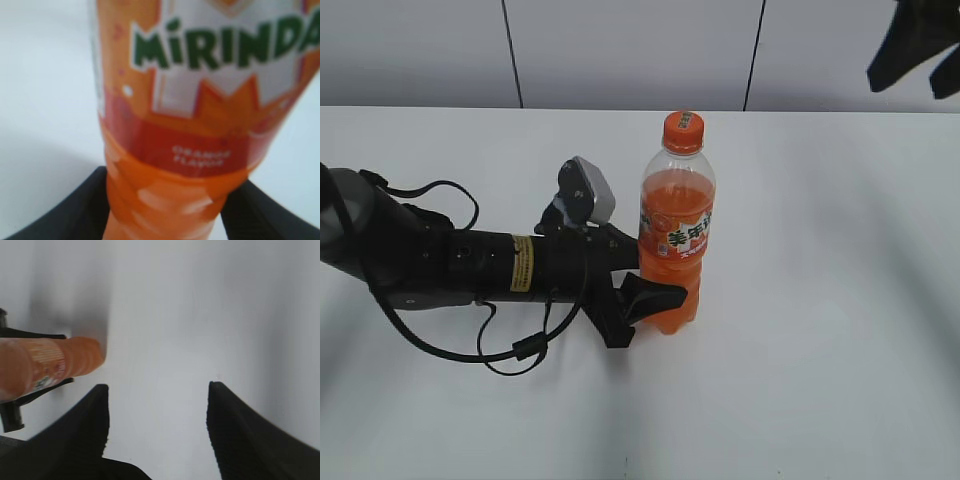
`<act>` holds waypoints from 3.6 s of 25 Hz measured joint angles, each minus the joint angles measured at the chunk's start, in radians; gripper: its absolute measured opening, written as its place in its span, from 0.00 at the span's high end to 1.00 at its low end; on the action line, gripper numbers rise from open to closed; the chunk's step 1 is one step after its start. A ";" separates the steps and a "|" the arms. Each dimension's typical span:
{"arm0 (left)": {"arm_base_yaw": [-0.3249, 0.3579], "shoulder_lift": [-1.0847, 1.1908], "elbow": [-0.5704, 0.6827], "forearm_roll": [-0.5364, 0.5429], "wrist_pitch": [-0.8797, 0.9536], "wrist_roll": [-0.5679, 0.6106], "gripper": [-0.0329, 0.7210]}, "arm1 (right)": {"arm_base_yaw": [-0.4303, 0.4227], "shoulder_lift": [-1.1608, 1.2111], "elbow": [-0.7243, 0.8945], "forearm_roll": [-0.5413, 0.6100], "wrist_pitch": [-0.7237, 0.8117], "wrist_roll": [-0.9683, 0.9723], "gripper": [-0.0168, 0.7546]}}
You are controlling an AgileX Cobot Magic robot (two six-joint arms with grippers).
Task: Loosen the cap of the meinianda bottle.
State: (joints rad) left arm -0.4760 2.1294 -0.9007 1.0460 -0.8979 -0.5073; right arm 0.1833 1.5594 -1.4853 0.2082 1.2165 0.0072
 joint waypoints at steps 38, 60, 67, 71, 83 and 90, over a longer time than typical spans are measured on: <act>0.000 0.000 -0.001 0.001 0.002 0.000 0.41 | 0.465 0.239 -0.202 -0.093 0.000 0.072 0.38; 0.000 0.000 -0.001 0.004 0.000 0.002 0.41 | 0.466 0.240 -0.202 -0.075 -0.001 -0.517 0.62; 0.000 0.000 -0.001 0.005 0.000 0.010 0.41 | 0.466 0.240 -0.208 -0.075 0.000 -1.022 0.62; -0.001 0.000 -0.002 0.005 0.000 0.010 0.41 | 0.466 0.240 -0.211 -0.087 0.002 -1.176 0.62; -0.001 0.000 -0.002 0.002 0.004 0.009 0.41 | 0.467 0.240 -0.212 -0.133 0.003 -1.368 0.62; -0.001 0.000 -0.003 0.002 0.005 0.006 0.41 | 0.467 0.240 -0.212 -0.154 0.000 -1.363 0.51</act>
State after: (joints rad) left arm -0.4771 2.1294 -0.9040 1.0482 -0.8928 -0.5012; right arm 0.6503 1.7996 -1.6968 0.0538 1.2161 -1.3561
